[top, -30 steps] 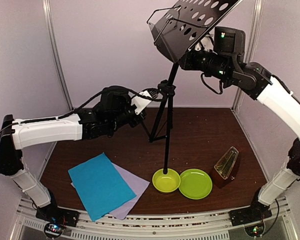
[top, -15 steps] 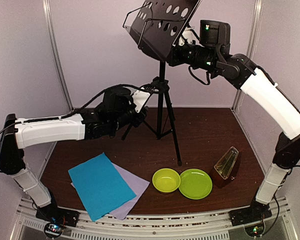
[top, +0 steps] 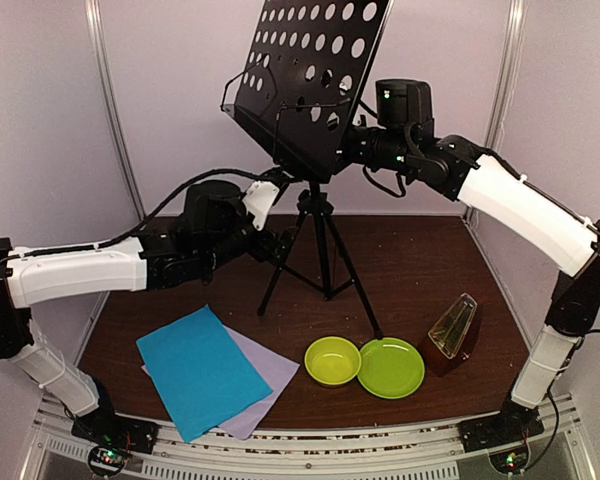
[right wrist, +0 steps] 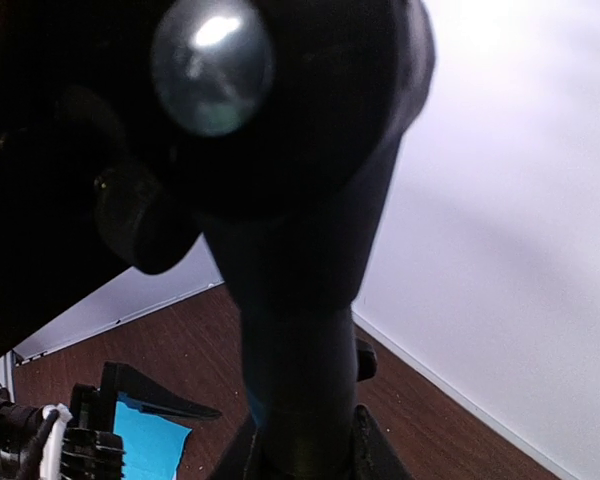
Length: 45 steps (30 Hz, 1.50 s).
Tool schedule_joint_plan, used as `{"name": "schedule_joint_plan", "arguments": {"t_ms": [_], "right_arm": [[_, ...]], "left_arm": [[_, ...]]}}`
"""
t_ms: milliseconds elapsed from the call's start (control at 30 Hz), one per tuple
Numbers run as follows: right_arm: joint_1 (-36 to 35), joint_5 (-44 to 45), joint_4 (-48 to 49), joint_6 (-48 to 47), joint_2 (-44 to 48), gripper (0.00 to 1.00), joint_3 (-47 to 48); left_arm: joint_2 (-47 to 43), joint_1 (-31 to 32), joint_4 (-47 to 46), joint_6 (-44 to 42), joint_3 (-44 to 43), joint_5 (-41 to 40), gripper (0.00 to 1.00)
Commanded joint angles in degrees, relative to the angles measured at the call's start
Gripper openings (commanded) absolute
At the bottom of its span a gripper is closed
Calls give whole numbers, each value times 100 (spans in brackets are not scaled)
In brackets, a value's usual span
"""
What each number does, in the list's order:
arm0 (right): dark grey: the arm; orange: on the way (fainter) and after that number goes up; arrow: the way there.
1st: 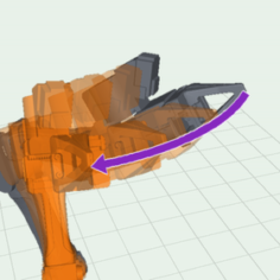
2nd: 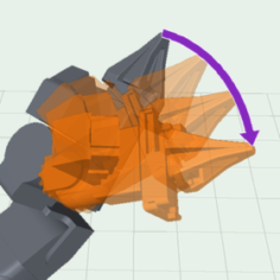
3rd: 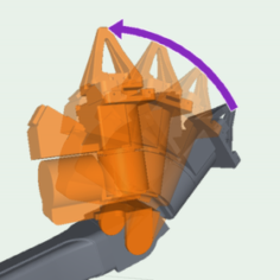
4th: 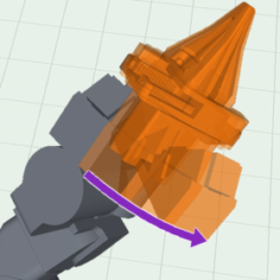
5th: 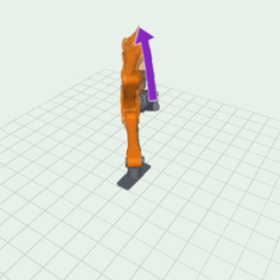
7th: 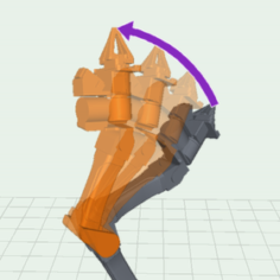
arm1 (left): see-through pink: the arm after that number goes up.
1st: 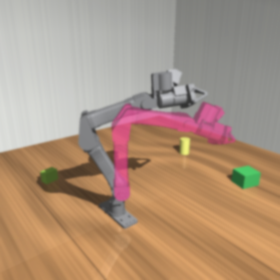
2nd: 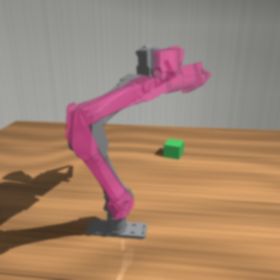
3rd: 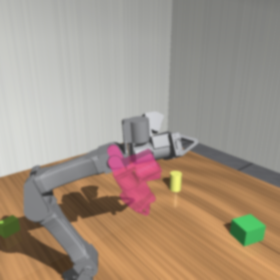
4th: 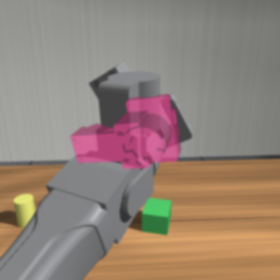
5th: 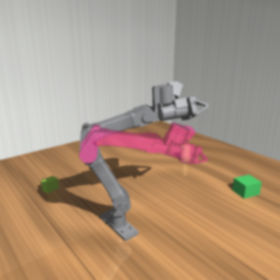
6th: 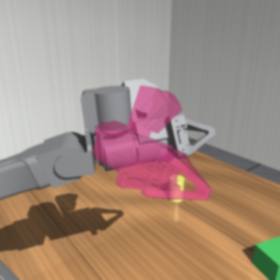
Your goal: Set up the instrument practice props
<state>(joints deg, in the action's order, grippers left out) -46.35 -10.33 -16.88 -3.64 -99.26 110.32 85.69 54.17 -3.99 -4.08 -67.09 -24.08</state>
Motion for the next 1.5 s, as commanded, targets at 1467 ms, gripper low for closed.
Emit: {"name": "schedule_joint_plan", "arguments": {"t_ms": [1467], "right_arm": [[927,-3551,3355,1253,-375,0,-37]], "left_arm": [[-597,-460,-460,1766,1751,1395,91]]}}
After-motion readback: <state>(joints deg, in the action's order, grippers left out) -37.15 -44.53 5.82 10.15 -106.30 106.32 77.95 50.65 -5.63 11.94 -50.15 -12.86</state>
